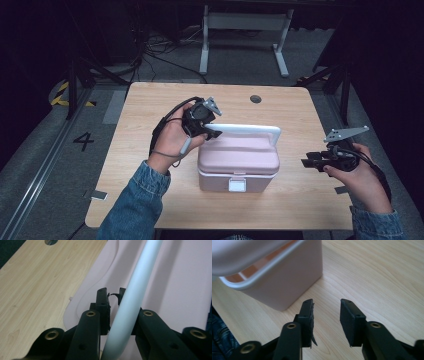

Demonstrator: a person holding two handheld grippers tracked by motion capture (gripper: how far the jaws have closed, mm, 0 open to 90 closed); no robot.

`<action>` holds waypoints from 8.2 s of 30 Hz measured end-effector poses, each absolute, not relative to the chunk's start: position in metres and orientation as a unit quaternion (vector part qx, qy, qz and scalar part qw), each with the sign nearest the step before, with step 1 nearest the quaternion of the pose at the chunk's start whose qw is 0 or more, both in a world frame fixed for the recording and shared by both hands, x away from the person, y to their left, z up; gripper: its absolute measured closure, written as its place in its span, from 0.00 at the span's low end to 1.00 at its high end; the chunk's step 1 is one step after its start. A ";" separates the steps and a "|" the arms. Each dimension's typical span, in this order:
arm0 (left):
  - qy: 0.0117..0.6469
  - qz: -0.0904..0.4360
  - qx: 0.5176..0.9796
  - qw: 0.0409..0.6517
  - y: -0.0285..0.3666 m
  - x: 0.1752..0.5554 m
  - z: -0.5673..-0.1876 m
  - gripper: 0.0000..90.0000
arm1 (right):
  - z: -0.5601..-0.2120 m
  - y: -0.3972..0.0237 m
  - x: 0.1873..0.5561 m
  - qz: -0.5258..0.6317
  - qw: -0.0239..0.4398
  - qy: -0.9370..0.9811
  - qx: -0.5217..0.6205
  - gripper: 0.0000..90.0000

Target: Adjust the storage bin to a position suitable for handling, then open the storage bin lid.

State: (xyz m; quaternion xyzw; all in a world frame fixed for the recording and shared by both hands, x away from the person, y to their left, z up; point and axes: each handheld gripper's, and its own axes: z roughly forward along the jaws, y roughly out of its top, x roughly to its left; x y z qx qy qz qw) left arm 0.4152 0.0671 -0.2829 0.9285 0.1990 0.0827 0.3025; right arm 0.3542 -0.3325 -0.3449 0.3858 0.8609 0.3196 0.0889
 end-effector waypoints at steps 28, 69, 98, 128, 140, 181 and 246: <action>0.241 0.075 0.918 0.308 0.072 0.453 -0.265 0.87 | -0.336 -0.280 0.341 0.397 0.096 0.873 0.267 1.00; 0.264 0.122 0.894 0.342 0.119 0.420 -0.251 0.44 | -0.331 -0.264 0.352 0.492 0.076 0.827 0.262 1.00; 0.238 0.154 0.889 0.361 0.137 0.364 -0.309 0.34 | -0.328 -0.258 0.354 0.506 0.063 0.817 0.268 1.00; 0.202 0.196 0.864 0.417 0.106 0.366 -0.307 0.36 | -0.327 -0.261 0.355 0.511 0.057 0.810 0.281 1.00; 0.188 0.212 0.864 0.417 0.103 0.370 -0.306 0.43 | -0.326 -0.262 0.355 0.519 0.062 0.805 0.281 0.95; 0.239 0.193 0.847 0.433 0.098 0.416 -0.281 0.72 | -0.320 -0.317 0.332 0.518 0.095 0.778 0.342 0.79; 0.363 0.157 0.828 0.397 0.090 0.518 -0.294 0.71 | -0.344 -0.337 0.352 0.482 0.122 0.774 0.391 0.60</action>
